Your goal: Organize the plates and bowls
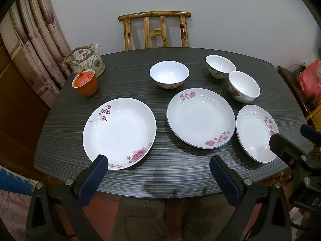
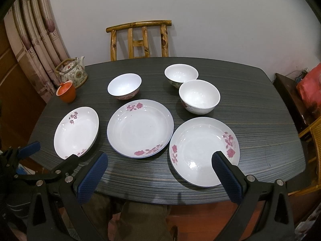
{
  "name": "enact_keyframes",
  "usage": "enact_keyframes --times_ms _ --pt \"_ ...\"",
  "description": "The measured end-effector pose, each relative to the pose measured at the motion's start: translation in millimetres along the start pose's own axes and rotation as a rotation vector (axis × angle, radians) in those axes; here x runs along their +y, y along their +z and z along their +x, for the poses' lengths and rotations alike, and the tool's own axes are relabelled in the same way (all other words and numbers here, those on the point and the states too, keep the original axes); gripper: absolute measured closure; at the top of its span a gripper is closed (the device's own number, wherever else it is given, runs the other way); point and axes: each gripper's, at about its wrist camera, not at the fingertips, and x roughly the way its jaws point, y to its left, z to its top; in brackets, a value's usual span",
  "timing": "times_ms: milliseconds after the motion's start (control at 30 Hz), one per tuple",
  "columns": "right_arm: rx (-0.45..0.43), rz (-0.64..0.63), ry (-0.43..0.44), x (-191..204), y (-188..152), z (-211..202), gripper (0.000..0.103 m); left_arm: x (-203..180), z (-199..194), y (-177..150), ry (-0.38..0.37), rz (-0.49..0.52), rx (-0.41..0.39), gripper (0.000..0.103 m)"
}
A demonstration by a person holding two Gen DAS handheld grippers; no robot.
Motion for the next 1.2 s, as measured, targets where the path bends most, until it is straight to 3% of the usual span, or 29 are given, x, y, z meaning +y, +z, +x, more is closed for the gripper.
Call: enact_keyframes --times_ms 1200 --pt "0.004 -0.017 0.002 8.4 1.6 -2.0 0.001 6.2 3.2 -3.3 0.001 -0.01 0.011 0.0"
